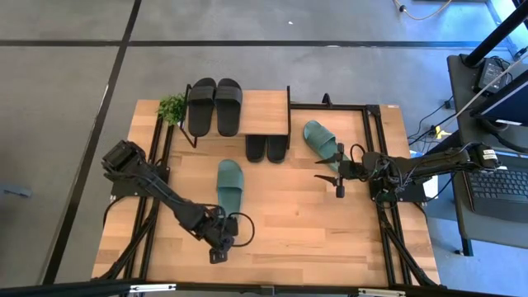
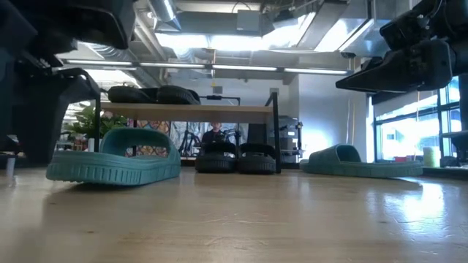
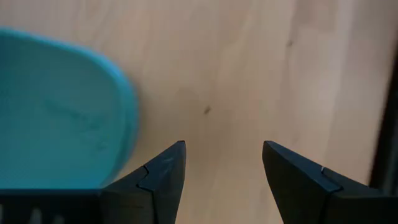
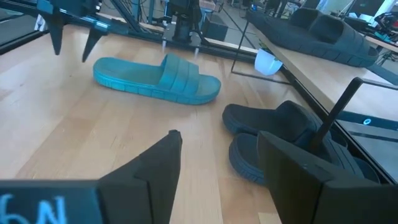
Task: Pick and place slides into the shelf
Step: Put the right blue slipper under the shelf
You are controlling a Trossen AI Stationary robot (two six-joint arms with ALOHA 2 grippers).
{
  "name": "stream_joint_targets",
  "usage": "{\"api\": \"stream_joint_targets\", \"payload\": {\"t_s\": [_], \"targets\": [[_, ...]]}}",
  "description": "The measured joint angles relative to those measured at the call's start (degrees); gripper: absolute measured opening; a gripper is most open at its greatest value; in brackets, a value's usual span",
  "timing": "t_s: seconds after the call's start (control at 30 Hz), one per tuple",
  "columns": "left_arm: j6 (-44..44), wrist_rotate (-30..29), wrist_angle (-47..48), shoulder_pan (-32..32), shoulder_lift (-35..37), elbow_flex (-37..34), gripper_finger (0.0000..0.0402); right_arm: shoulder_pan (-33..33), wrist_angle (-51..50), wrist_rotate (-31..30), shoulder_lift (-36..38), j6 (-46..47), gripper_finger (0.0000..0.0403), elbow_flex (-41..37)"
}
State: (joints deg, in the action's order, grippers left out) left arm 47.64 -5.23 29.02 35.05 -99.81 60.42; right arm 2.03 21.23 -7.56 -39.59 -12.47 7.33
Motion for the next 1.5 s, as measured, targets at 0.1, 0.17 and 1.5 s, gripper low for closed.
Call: {"api": "stream_joint_targets", "payload": {"t_s": [0.1, 0.17, 1.5], "targets": [[0.0, 0.0, 1.0, -0.6, 0.0, 0.0, 0.0204, 0.0, 0.0, 0.0, 0.0, 0.0, 0.0211, 0.0], [-0.2, 0.0, 1.0, -1.1, 0.0, 0.0, 0.0204, 0.0, 0.0, 0.0, 0.0, 0.0, 0.0211, 0.0], [-21.5, -14.4, 16.3, -28.2, 0.0, 0.0, 0.0204, 0.0, -0.6, 0.0, 0.0, 0.0, 0.0211, 0.0]]}}
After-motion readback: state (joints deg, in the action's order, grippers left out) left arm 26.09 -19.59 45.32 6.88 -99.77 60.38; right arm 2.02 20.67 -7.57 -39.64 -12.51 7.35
